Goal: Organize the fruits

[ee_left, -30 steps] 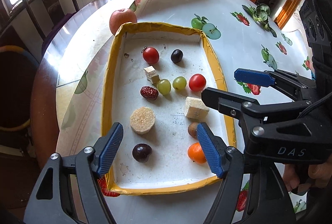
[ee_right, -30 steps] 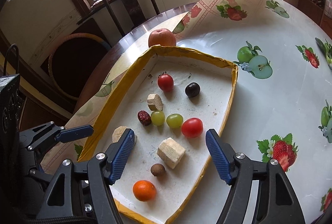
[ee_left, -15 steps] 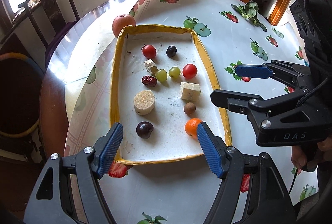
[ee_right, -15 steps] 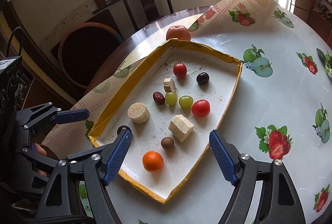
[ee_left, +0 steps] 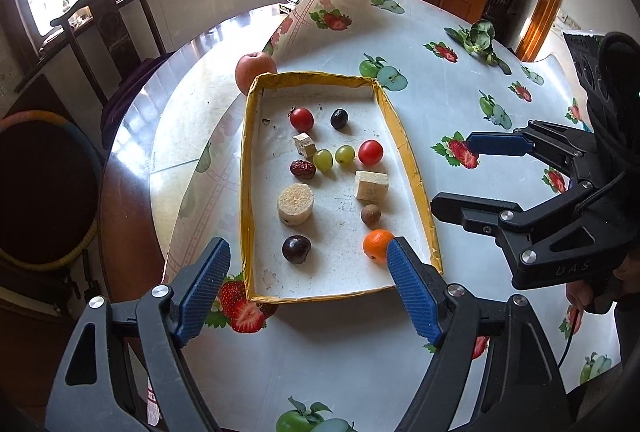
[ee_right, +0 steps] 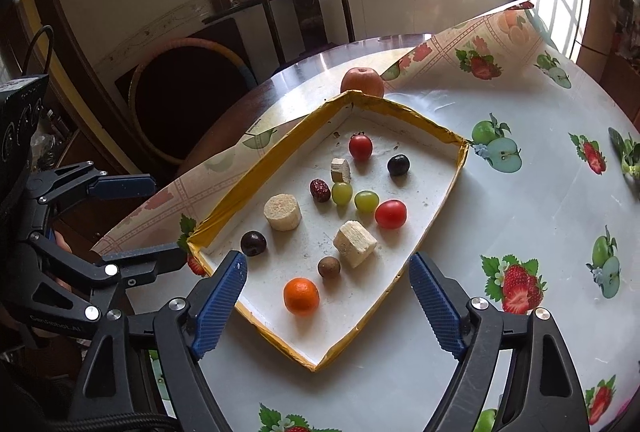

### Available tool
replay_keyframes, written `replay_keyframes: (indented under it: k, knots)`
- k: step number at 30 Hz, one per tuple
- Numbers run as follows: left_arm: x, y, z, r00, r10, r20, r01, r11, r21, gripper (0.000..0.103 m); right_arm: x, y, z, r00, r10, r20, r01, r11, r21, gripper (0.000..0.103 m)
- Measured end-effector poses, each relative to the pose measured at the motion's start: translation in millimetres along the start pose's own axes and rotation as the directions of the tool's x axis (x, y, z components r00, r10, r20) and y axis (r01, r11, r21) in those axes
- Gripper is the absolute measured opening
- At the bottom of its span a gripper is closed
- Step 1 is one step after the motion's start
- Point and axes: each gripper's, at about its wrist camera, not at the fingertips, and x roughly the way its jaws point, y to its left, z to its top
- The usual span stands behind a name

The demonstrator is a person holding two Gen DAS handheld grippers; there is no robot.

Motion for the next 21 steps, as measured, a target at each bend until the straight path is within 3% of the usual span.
replay_keyframes:
  k: [13, 21]
  knots:
    - [-19, -4, 0, 0.994, 0.06, 0.09, -0.061, 0.998, 0.013, 0.082, -6, 18, -2, 1.0, -0.001, 0.0, 0.001, 0.996, -0.09, 0.086]
    - [-19, -3, 2, 0.995, 0.059, 0.085, -0.06, 0.998, 0.007, 0.082, -8, 20, -3, 1.0, 0.009, -0.001, -0.009, 0.996, -0.091, 0.086]
